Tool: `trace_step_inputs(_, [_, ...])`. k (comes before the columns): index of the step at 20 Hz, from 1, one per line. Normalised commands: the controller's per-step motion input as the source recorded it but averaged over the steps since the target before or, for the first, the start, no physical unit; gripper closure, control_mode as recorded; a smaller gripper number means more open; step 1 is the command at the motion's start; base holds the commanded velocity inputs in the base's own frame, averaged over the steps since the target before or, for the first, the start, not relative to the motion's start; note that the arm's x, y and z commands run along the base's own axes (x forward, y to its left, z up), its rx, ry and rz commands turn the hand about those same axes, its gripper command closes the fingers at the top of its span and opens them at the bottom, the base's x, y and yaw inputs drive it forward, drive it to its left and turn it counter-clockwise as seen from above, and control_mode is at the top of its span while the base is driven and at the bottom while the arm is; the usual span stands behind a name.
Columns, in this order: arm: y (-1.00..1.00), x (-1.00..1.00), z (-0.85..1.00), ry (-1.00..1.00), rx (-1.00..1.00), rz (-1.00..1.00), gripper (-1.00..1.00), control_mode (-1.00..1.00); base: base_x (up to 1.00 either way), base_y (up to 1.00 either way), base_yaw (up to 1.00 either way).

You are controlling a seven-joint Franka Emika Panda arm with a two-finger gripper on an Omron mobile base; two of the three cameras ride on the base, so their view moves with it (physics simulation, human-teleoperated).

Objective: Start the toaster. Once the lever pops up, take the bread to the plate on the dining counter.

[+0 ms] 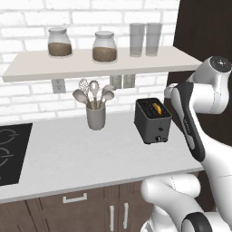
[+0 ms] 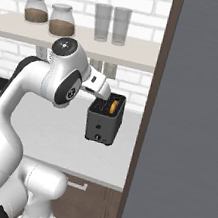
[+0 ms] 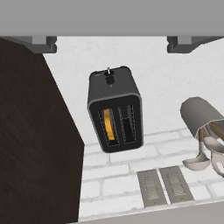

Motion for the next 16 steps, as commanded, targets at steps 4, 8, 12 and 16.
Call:
trace_step_inputs(4, [0.00, 0.00, 0.00, 0.00, 0.00, 0.00, -1.00, -1.00, 0.00, 0.00, 0.00])
trace_step_inputs(8, [0.00, 0.00, 0.00, 0.00, 0.00, 0.00, -1.00, -1.00, 0.00, 0.00, 0.00])
trace_step_inputs(12, [0.00, 0.00, 0.00, 0.00, 0.00, 0.00, -1.00, -1.00, 0.00, 0.00, 0.00])
trace_step_inputs(16, [0.00, 0.00, 0.00, 0.00, 0.00, 0.00, -1.00, -1.00, 0.00, 0.00, 0.00])
